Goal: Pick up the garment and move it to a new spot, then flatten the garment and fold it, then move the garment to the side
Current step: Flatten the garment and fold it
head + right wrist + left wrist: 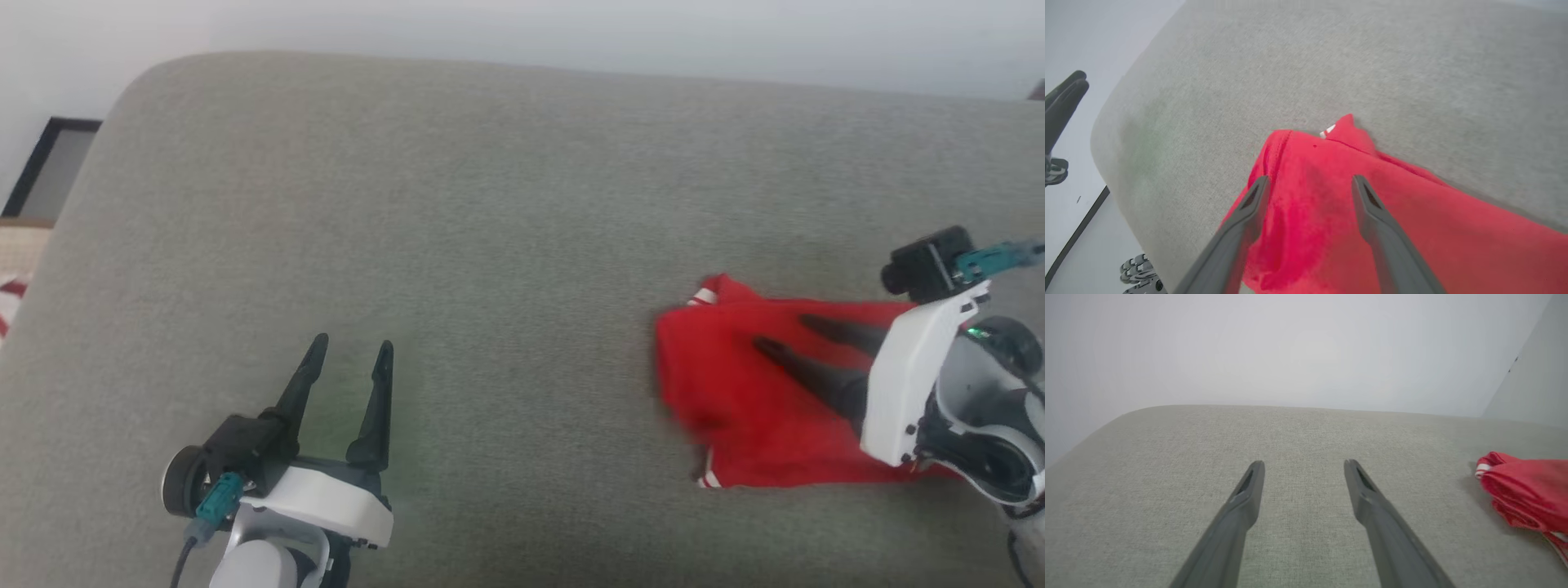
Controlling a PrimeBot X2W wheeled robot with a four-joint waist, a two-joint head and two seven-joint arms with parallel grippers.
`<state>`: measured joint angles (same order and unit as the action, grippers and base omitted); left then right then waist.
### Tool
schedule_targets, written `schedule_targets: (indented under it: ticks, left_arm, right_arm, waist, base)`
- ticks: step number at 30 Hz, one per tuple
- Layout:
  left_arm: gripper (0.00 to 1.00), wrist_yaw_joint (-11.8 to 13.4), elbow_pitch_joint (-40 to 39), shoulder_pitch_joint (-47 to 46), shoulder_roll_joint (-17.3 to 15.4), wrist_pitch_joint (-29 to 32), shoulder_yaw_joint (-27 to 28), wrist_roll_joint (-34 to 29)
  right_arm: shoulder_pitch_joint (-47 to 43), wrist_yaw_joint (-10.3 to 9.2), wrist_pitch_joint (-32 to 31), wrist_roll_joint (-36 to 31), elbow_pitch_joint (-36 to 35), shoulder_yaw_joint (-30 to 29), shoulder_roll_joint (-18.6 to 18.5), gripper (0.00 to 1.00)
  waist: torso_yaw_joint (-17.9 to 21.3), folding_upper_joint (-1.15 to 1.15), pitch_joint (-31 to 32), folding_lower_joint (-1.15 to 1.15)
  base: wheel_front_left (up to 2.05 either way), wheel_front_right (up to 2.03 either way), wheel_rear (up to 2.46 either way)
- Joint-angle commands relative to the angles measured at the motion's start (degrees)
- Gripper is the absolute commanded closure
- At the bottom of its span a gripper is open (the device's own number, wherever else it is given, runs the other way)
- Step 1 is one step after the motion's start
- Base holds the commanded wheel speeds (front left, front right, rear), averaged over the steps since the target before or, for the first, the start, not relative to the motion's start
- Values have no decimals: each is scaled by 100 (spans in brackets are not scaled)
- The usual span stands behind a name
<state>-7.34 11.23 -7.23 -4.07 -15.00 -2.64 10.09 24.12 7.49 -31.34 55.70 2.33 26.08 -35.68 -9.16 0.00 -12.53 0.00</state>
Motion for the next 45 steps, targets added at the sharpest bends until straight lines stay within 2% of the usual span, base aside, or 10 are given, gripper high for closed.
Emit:
schedule_targets:
  ticks: [1, 5, 13, 21, 23, 29, 37, 45]
  left_arm:
    - [0, -15, 29, -41, -37, -23, -9, 31]
    - [0, -15, 107, -2, -52, -23, -17, 88]
    - [0, -15, 356, 106, -43, -23, 61, 155]
    - [0, -15, 492, 243, -146, -23, 282, 172]
    - [0, -15, 483, 314, -171, -23, 340, 178]
    - [0, -15, 400, 510, -204, -23, 395, 135]
    - [0, -15, 89, 953, -168, -23, 532, -94]
    - [0, -16, -373, 1429, -104, -23, 603, -224]
  right_arm:
    - [56, -2, 192, -25, 57, 14, -34, 0]
    - [7, -1, 786, 23, 433, -73, -71, 0]
    - [73, -2, 2499, -166, 1549, -15, 93, 0]
    - [-32, -2, 4213, -523, 2320, 248, 381, 0]
    - [-98, -2, 4461, -623, 2396, 223, 459, 0]
    - [-438, -2, 4653, -981, 2253, -107, 624, 0]
    - [-1554, -2, 4656, -1881, 1330, -1565, 1100, 0]
    - [-2662, -2, 4657, -2182, 539, -2324, 1395, 0]
  waist:
    - [153, 0, 98, 0]
    - [357, 0, 192, 0]
    - [709, 0, 344, 0]
    - [834, 0, 691, 0]
    - [833, 0, 769, 0]
    - [777, 0, 921, 0]
    - [669, 0, 1119, 0]
    - [487, 0, 1232, 0]
  base:
    - [0, 0, 0]
    - [0, 0, 0]
    - [0, 0, 0]
    - [0, 0, 0]
    - [0, 0, 0]
    - [0, 0, 0]
    - [0, 0, 0]
    - [0, 0, 0]
